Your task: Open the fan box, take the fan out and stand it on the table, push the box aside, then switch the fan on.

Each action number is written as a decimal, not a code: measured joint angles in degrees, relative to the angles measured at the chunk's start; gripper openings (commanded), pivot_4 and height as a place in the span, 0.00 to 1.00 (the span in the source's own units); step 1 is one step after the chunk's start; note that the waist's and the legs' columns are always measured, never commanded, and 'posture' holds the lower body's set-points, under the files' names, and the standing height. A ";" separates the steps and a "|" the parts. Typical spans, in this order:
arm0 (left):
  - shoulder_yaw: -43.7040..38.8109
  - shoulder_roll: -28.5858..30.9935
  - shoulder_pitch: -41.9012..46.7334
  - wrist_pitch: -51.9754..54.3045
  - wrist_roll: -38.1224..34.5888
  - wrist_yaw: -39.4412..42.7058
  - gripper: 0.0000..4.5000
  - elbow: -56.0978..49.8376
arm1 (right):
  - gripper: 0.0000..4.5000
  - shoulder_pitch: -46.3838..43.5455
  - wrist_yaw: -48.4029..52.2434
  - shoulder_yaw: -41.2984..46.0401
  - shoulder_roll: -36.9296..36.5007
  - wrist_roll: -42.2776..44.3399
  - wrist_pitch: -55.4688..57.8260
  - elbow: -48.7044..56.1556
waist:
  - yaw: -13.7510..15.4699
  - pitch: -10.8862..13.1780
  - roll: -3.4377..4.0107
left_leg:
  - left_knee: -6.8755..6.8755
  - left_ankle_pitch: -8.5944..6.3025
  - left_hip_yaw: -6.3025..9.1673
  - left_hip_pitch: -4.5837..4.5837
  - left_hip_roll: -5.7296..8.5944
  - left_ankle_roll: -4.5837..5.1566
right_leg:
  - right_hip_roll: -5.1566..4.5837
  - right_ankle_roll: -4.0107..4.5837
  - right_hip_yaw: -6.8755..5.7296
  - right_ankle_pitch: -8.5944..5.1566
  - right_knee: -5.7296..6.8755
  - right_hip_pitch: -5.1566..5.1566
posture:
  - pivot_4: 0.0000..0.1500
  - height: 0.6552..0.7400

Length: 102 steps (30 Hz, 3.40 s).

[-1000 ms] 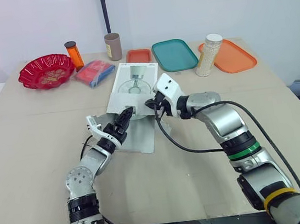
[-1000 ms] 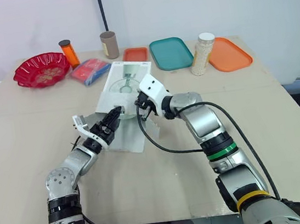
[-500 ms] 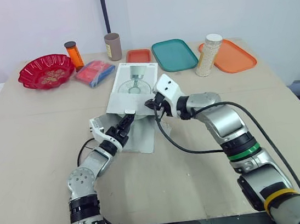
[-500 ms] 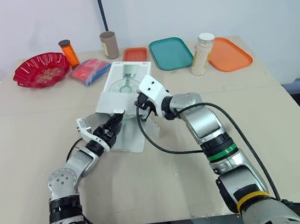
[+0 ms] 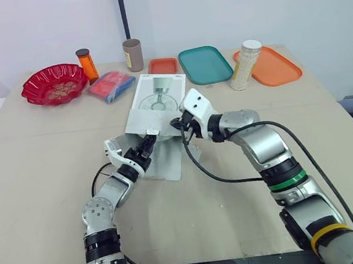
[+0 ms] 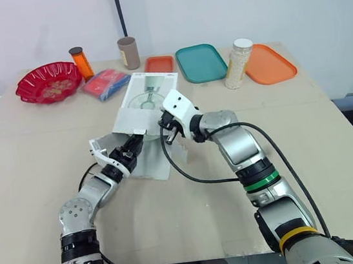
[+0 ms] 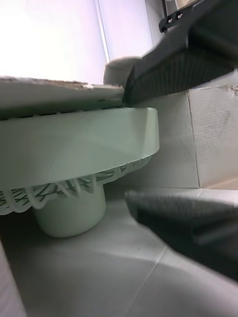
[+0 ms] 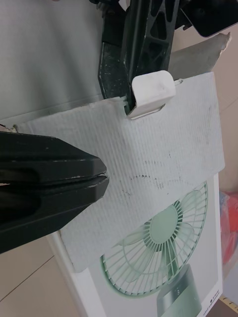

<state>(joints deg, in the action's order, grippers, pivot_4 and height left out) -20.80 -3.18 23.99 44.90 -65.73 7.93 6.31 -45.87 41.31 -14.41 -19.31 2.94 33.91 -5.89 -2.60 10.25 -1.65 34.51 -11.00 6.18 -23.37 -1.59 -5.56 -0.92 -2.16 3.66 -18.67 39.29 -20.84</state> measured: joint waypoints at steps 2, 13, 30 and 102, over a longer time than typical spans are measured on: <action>-0.09 0.04 0.03 0.11 -0.31 0.13 0.25 -0.06 | 0.00 0.03 -0.01 -0.02 0.00 -0.01 0.03 0.03 | 0.00 0.00 0.00 | 0.00 0.00 0.00 0.00 0.00 0.00 | 0.00 0.00 0.00 0.00 0.00 0.01 | 1.00 1.00; -1.03 1.91 -1.54 3.84 -4.33 -1.19 0.22 -1.46 | 0.00 0.03 -0.06 -0.05 0.16 0.03 0.22 0.15 | -0.12 -0.01 -0.01 | 0.00 0.00 0.00 0.02 -0.03 0.00 | 0.01 0.00 0.01 0.00 0.00 0.01 | 1.00 1.00; -0.38 9.62 -19.32 11.62 -19.71 -7.60 0.68 -17.50 | 0.00 0.11 0.13 -0.84 0.24 0.04 0.60 0.67 | -0.02 -0.08 -0.05 | 0.00 -0.05 -0.02 0.07 -0.05 0.09 | 0.02 0.02 0.07 0.01 0.01 0.04 | 1.00 1.00; 0.16 32.08 -40.40 5.20 -33.52 0.85 0.99 -30.38 | 0.00 -0.37 1.30 -1.61 0.74 -0.98 -2.53 -1.28 | -0.07 -0.13 -0.12 | -0.10 -0.08 -0.05 0.11 -0.11 0.12 | 0.05 0.09 0.12 -0.01 0.00 -0.03 | 1.00 1.00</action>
<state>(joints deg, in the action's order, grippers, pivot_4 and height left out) -20.64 28.89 -16.41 50.10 -99.25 8.78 -24.07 -46.25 42.61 -16.02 -18.56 1.95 31.38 -7.17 -2.67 10.12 -1.76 34.41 -11.08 6.14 -23.25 -1.70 -5.44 -0.87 -2.07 3.78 -18.68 39.30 -20.87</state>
